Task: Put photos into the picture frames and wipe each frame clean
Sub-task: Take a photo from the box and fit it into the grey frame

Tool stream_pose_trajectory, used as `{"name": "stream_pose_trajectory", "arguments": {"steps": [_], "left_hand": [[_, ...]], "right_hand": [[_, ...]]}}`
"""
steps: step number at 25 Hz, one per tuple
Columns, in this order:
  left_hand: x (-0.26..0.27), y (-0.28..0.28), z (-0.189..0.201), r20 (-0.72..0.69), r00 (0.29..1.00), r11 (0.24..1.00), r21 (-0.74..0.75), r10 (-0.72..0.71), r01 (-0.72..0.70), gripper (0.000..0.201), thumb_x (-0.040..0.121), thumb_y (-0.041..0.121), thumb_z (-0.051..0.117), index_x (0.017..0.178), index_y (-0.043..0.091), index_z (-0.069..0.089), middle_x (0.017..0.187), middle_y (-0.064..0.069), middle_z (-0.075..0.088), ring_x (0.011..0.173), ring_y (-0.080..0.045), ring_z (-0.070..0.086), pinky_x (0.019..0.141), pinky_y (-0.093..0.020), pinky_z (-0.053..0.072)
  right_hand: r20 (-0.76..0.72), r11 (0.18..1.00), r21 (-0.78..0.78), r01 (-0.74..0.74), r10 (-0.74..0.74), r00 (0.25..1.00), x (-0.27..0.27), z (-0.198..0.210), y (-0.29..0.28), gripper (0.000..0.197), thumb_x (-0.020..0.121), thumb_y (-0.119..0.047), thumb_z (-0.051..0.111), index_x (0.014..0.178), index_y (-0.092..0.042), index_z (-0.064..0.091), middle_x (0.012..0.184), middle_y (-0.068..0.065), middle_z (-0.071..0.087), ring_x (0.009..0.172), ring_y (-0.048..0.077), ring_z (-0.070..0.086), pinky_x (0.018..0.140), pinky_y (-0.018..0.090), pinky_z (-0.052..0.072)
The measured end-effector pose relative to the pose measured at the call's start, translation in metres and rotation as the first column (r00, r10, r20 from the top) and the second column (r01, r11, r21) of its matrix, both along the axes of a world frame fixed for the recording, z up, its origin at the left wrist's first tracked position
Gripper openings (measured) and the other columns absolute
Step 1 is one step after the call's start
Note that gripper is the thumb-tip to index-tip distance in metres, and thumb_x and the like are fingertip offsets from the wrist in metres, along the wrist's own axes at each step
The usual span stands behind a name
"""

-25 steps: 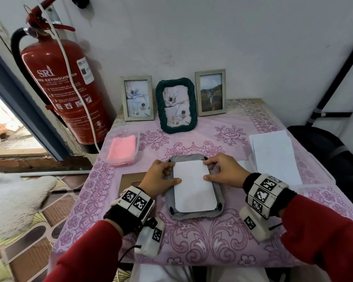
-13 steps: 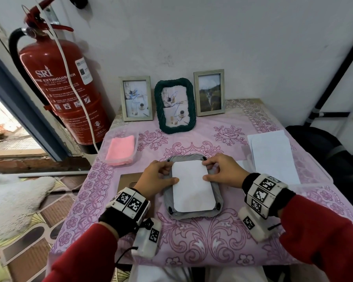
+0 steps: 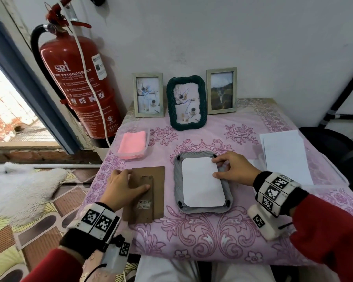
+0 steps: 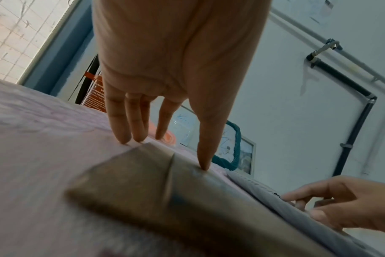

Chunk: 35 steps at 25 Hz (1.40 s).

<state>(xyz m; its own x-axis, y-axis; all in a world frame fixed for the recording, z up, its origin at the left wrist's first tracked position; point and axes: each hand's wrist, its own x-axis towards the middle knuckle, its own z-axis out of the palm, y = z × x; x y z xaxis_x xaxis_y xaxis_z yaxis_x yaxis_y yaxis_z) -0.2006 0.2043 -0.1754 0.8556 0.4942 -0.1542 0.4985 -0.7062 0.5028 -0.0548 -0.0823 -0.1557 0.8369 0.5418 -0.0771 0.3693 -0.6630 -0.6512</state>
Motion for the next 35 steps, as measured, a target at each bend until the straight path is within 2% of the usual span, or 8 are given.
{"name": "stream_pose_trajectory", "arguments": {"steps": [6, 18, 21, 25, 28, 30, 32, 35], "left_hand": [[-0.004, -0.002, 0.002, -0.049, 0.997, 0.997, 0.061, 0.051, -0.048, 0.082, 0.062, 0.058, 0.076, 0.123, 0.009, 0.051, 0.116, -0.008, 0.04, 0.112, -0.026, 0.045, 0.102, -0.039, 0.04], [0.013, -0.006, 0.004, -0.042, 0.966, 0.952, -0.162, 0.255, -0.258, 0.087, 0.053, 0.035, 0.09, 0.126, 0.007, 0.052, 0.129, -0.015, 0.043, 0.126, -0.029, 0.036, 0.108, -0.038, 0.034], [0.014, -0.009, 0.005, 0.016, 0.967, 0.933, -0.265, 0.256, -0.243, 0.081, 0.054, 0.026, 0.09, 0.122, 0.006, 0.05, 0.116, -0.01, 0.052, 0.113, -0.025, 0.048, 0.097, -0.035, 0.043], [0.011, -0.01, 0.011, 0.113, 0.97, 0.923, -0.346, 0.217, -0.167, 0.076, 0.059, 0.021, 0.088, 0.117, 0.016, 0.039, 0.089, -0.001, 0.051, 0.088, -0.02, 0.054, 0.079, -0.032, 0.046], [0.01, -0.007, 0.023, 0.193, 0.962, 0.931, -0.345, 0.192, -0.117, 0.052, 0.076, 0.013, 0.075, 0.121, 0.008, 0.05, 0.084, -0.005, 0.056, 0.084, -0.023, 0.058, 0.08, -0.036, 0.051], [0.009, -0.006, 0.035, 0.23, 0.961, 0.913, -0.406, 0.152, -0.048, 0.034, 0.083, 0.003, 0.065, 0.116, 0.004, 0.06, 0.076, -0.005, 0.057, 0.071, -0.019, 0.058, 0.065, -0.031, 0.053], [0.009, -0.006, 0.048, 0.298, 0.945, 0.902, -0.432, 0.135, 0.007, 0.029, 0.083, 0.0, 0.064, 0.112, 0.006, 0.062, 0.078, -0.005, 0.057, 0.065, -0.016, 0.057, 0.054, -0.026, 0.05], [0.012, -0.011, 0.065, 0.438, 0.881, 0.885, -0.464, 0.18, 0.049, 0.028, 0.084, 0.0, 0.063, 0.11, 0.01, 0.061, 0.081, -0.004, 0.057, 0.063, -0.014, 0.06, 0.049, -0.022, 0.05]], "right_hand": [[0.013, 1.0, -0.004, -0.004, 0.004, 1.0, -0.001, 0.0, 0.001, 0.046, 0.076, -0.014, 0.076, 0.12, -0.007, 0.062, 0.099, 0.001, 0.054, 0.095, 0.01, 0.054, 0.081, 0.015, 0.039], [0.0, 1.0, -0.022, -0.014, 0.014, 1.0, 0.001, -0.004, 0.003, 0.046, 0.078, -0.014, 0.074, 0.122, -0.009, 0.061, 0.114, 0.008, 0.062, 0.104, 0.014, 0.057, 0.078, 0.015, 0.037], [0.002, 1.0, -0.029, -0.013, 0.013, 1.0, 0.001, -0.004, 0.003, 0.046, 0.078, -0.015, 0.074, 0.122, -0.009, 0.061, 0.114, 0.008, 0.062, 0.103, 0.014, 0.057, 0.078, 0.015, 0.037], [0.005, 0.999, -0.033, -0.017, 0.017, 1.0, 0.001, -0.005, 0.002, 0.046, 0.078, -0.016, 0.074, 0.122, -0.01, 0.061, 0.114, 0.009, 0.062, 0.105, 0.016, 0.058, 0.081, 0.017, 0.039], [0.003, 0.999, -0.032, -0.02, 0.02, 1.0, 0.001, -0.004, 0.003, 0.046, 0.078, -0.016, 0.073, 0.123, -0.01, 0.061, 0.113, 0.007, 0.062, 0.098, 0.011, 0.055, 0.08, 0.016, 0.037], [-0.005, 0.999, -0.028, -0.019, 0.019, 1.0, 0.001, -0.004, 0.003, 0.046, 0.078, -0.015, 0.073, 0.123, -0.011, 0.06, 0.111, 0.006, 0.061, 0.095, 0.008, 0.053, 0.08, 0.015, 0.037], [-0.015, 1.0, -0.016, -0.018, 0.018, 1.0, 0.001, -0.004, 0.003, 0.046, 0.079, -0.015, 0.073, 0.123, -0.011, 0.06, 0.106, 0.003, 0.059, 0.094, 0.008, 0.053, 0.08, 0.015, 0.037], [-0.02, 1.0, -0.001, -0.013, 0.013, 1.0, 0.001, -0.005, 0.002, 0.042, 0.081, -0.014, 0.07, 0.121, -0.01, 0.061, 0.099, -0.001, 0.056, 0.093, 0.011, 0.056, 0.079, 0.015, 0.037]]}}
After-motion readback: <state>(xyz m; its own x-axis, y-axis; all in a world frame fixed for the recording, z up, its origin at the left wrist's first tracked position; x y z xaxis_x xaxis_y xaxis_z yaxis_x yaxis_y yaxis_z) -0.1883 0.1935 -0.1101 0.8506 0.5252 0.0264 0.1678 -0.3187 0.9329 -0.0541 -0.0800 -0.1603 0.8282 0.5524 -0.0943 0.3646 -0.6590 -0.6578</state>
